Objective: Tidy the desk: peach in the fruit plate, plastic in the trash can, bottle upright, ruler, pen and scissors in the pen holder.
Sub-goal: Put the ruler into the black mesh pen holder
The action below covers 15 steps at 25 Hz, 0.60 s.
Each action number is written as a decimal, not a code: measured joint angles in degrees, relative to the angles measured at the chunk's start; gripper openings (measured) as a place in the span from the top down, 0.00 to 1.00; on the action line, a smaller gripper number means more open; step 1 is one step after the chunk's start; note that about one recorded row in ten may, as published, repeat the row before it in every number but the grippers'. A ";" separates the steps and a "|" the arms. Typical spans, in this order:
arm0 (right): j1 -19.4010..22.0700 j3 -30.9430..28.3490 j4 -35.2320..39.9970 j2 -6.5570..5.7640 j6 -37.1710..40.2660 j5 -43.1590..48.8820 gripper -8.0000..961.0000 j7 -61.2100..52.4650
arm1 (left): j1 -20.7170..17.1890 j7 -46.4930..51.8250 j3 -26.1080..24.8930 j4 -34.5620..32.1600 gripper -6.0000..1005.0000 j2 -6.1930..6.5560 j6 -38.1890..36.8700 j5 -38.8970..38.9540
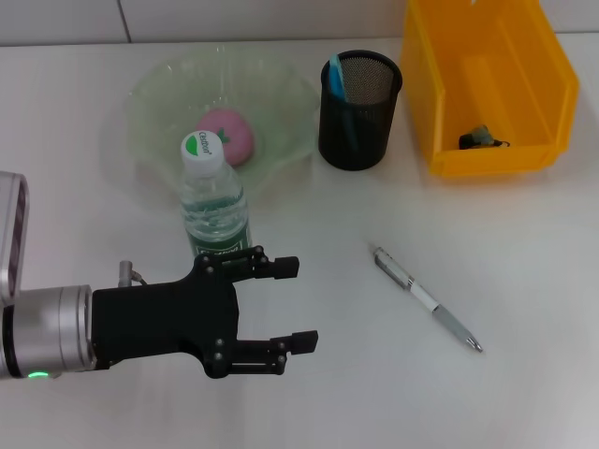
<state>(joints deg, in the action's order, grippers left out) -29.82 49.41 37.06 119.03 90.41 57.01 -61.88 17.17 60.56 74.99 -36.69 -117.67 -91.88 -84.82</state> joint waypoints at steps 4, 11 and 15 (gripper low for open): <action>-4.41 -0.07 -11.61 -0.02 -0.97 -1.61 0.60 4.07 | -0.19 0.29 0.29 -0.25 0.19 -0.14 -0.33 -0.69; -8.50 3.93 -16.33 0.37 -10.01 -1.10 0.60 10.41 | 0.10 0.40 0.31 -0.26 0.19 -0.56 -0.41 -2.88; -10.33 4.93 -18.72 0.45 -13.44 -1.44 0.60 13.74 | 0.16 0.44 0.23 -0.22 0.19 -0.56 -0.45 -2.90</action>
<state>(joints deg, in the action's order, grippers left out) -40.15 54.34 18.33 119.49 76.97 55.57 -48.14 17.33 61.00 75.22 -36.91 -118.23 -92.33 -87.72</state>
